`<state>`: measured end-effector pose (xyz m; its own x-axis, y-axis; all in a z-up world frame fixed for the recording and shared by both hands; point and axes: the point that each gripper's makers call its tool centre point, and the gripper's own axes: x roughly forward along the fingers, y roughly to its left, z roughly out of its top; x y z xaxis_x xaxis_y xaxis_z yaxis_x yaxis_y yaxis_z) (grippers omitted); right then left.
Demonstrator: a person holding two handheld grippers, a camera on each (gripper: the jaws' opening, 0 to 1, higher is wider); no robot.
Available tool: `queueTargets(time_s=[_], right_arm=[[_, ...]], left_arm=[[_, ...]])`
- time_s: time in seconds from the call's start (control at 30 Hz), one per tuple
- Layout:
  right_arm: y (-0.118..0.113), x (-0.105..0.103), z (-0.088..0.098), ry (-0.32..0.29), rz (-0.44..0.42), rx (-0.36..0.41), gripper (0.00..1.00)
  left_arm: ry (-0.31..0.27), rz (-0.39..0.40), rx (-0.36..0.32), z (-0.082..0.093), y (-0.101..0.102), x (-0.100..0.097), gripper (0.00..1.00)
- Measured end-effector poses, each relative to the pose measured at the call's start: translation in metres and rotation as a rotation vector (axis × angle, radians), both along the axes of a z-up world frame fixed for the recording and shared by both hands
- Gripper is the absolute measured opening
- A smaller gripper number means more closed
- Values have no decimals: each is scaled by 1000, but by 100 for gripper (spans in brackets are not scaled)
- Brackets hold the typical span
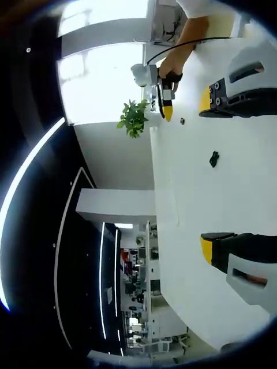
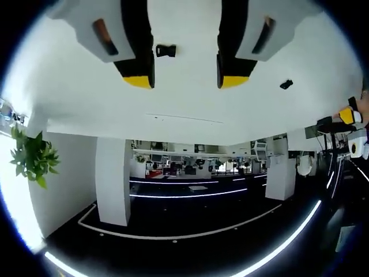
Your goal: Snap the two parts of the plastic buckle together until the buckle closes and remains connected.
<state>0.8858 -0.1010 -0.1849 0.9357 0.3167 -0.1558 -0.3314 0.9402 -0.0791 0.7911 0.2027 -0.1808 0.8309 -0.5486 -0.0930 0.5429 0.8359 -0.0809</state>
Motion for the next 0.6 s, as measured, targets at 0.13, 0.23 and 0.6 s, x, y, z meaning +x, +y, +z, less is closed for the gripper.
queueTargets(time_s=[0.13,0.23,0.6], right_arm=[[2,-1,-1,2,12,-3,45],[3,-2,0,0,21,-5,46],[-5,-2,1,-5,18,2,46]], left_arm=[[-2,2,11,2,-2,11,83],[-4,-13,27,4,-10,23,83],[28,-42,37,-6,-28,40,83]])
